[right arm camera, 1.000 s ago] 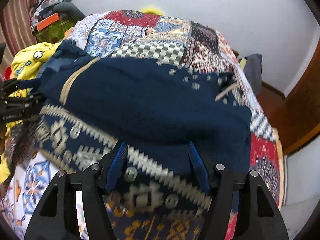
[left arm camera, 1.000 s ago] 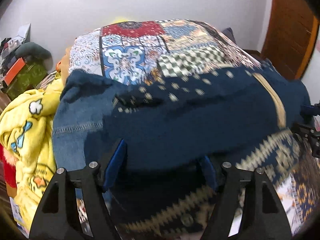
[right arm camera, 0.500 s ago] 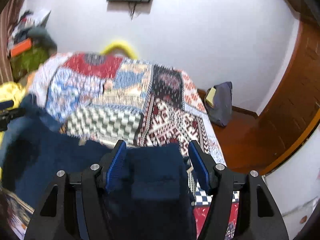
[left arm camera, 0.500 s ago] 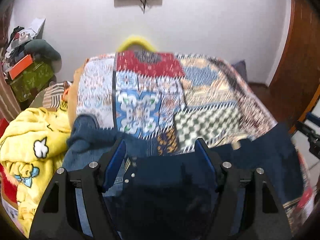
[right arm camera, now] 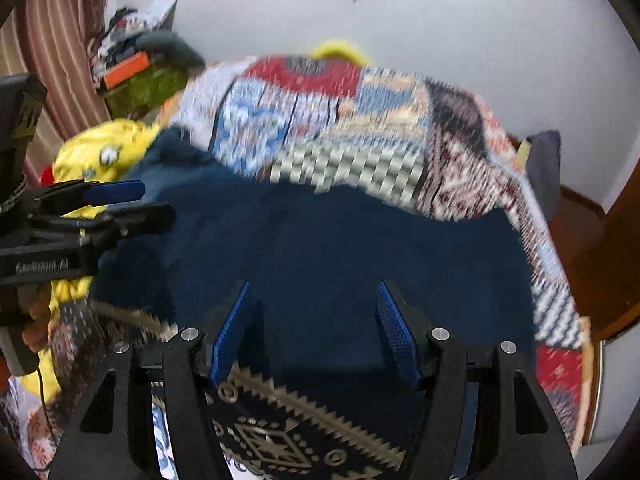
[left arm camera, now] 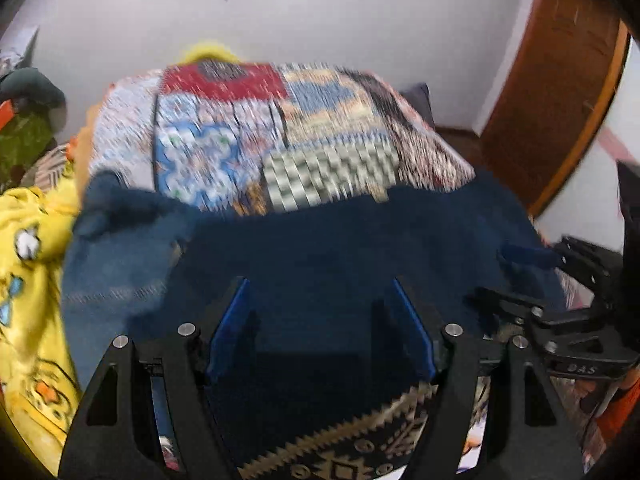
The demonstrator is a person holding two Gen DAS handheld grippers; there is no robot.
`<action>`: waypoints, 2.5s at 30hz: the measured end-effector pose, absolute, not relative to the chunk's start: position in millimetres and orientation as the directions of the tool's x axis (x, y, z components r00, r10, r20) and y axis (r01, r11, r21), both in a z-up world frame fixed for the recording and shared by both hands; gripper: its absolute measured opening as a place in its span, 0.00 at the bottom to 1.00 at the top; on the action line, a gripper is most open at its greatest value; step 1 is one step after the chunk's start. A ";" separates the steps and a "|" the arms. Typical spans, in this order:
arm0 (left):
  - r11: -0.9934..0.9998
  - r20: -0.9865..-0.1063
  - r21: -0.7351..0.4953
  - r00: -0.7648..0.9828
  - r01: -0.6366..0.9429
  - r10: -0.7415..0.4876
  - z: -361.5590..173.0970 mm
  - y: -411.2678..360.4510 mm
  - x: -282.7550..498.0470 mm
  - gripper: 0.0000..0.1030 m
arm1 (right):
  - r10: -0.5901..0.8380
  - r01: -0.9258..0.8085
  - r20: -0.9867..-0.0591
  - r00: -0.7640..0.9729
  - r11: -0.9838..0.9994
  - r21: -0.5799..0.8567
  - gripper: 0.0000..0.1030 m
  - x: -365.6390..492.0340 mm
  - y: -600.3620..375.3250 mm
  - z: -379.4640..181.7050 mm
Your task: Fold large clothes
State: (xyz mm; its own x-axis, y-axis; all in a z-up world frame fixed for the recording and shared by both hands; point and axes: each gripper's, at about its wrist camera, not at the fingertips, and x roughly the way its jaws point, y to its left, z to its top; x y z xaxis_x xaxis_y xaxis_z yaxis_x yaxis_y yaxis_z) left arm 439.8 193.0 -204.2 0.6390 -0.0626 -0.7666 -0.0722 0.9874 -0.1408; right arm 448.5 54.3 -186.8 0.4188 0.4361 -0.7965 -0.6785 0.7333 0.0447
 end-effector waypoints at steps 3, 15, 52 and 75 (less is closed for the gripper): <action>0.991 -0.792 -0.121 0.608 -0.060 -0.060 -226.8 182.4 434.1 0.68 | 0.449 -0.666 -0.791 0.415 0.743 0.072 0.63 446.6 42.7 -195.0; 0.988 -0.785 -0.018 0.614 -0.156 0.083 -247.1 210.0 399.4 0.69 | 0.321 -0.598 -0.818 0.477 0.801 -0.034 0.67 441.6 -13.6 -202.3; 0.583 -0.615 -0.739 0.691 -0.337 -0.381 -292.2 267.3 310.0 0.68 | 0.284 -0.451 -0.821 0.496 0.892 0.036 0.67 411.2 -80.1 -171.9; 0.730 -0.593 -0.580 0.802 -0.362 -0.074 -239.4 265.3 344.5 0.09 | 0.298 -0.558 -0.829 0.474 0.830 -0.020 0.67 403.3 -14.0 -167.0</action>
State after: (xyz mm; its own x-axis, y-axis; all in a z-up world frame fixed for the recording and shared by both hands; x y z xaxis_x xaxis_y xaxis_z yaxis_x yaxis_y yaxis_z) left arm 344.5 265.3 -239.4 0.8016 -0.0741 -0.5932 -0.3617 0.7300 -0.5799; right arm 403.2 -14.0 -167.0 0.4737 0.2978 -0.8288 -0.5576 0.8299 -0.0205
